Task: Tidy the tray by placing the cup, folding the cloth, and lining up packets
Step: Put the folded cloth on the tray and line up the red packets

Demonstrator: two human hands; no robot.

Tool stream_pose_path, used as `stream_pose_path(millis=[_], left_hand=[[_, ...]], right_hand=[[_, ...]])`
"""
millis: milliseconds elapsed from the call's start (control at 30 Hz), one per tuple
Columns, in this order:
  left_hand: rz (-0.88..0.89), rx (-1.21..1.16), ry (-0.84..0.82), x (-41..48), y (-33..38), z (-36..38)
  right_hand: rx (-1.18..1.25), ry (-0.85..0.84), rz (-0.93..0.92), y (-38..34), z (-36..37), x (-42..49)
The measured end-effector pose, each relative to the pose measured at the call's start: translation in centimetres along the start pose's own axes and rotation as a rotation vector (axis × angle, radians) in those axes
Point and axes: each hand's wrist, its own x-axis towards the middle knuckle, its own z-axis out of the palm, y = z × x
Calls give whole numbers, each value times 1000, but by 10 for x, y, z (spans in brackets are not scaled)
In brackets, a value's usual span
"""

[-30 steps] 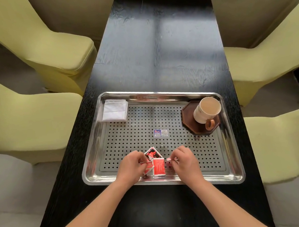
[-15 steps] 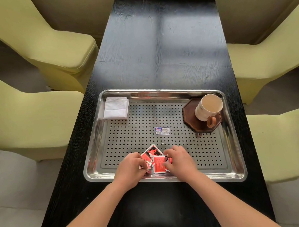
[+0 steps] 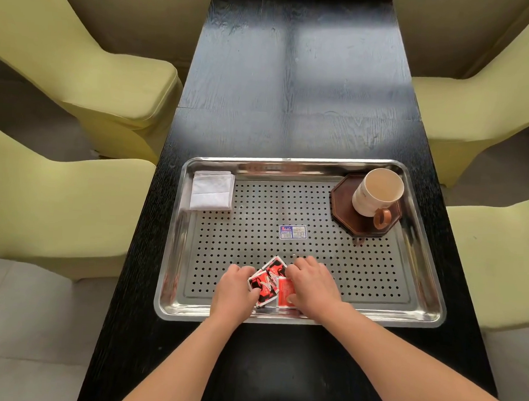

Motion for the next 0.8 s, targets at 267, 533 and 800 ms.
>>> stream_pose_path(millis=[267, 533, 800], left_hand=[[-76, 8, -31, 15, 4, 3], [-125, -59, -10, 14, 5, 8], [-76, 125, -54, 9, 16, 15]], right_hand=[[306, -26, 143, -2, -6, -6], [408, 167, 159, 20, -11, -22], [259, -39, 147, 20, -7, -30]])
